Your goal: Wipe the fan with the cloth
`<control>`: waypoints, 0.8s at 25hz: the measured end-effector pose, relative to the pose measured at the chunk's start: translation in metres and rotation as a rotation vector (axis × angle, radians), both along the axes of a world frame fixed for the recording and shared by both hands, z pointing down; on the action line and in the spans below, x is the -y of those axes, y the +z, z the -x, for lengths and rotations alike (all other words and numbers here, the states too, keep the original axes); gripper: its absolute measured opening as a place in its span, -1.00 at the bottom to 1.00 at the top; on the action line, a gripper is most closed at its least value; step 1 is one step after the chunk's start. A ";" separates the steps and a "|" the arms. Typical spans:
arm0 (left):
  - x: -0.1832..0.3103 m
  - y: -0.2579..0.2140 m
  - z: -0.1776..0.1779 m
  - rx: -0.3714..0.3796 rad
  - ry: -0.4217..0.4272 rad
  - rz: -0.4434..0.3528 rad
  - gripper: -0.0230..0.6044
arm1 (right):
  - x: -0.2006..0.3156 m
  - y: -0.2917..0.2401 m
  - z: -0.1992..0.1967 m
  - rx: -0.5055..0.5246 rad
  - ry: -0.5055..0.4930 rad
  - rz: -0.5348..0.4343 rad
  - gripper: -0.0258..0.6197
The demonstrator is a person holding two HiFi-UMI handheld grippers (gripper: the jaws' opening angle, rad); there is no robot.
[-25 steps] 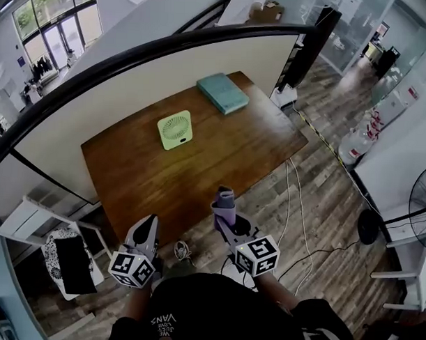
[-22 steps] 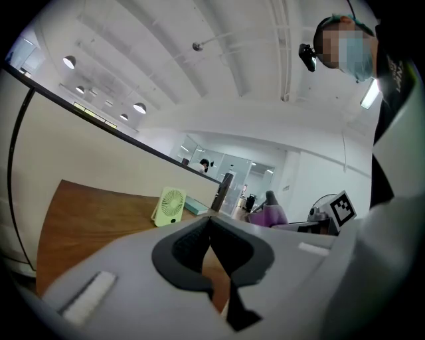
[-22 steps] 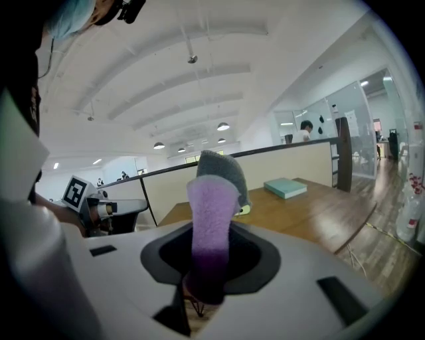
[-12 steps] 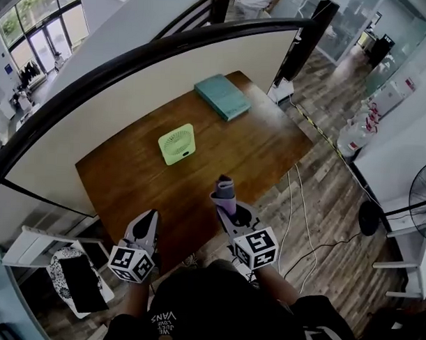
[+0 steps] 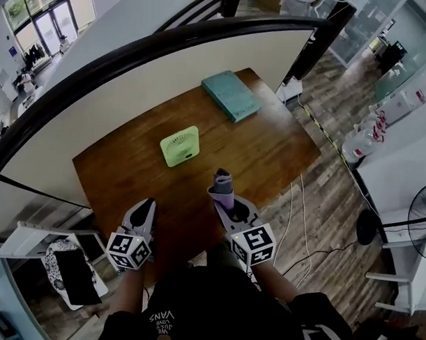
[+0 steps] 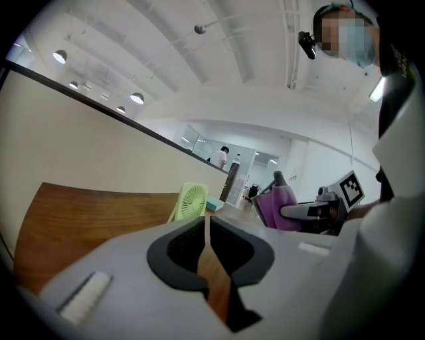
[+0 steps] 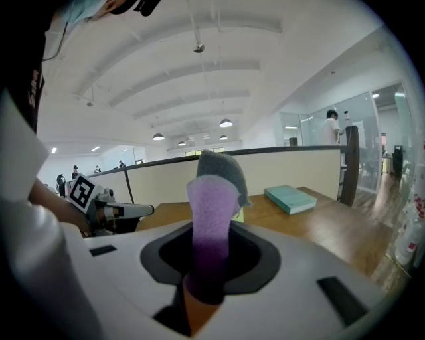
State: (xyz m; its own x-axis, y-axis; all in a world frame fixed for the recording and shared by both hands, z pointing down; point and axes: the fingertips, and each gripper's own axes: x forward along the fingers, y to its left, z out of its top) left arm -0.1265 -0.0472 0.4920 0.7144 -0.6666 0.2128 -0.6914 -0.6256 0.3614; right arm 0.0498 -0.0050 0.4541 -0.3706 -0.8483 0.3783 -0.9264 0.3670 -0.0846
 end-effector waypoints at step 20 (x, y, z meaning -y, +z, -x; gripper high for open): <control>0.085 0.049 -0.026 0.104 -0.153 0.068 -0.64 | 0.085 0.023 0.012 -0.119 -0.405 0.007 -0.60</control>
State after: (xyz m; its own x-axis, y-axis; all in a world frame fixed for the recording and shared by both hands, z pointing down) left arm -0.1009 -0.1324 0.5414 0.5774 -0.7474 0.3287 -0.8125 -0.4866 0.3209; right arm 0.0376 -0.0897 0.4773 -0.6271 -0.6400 0.4439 -0.7108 0.7034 0.0099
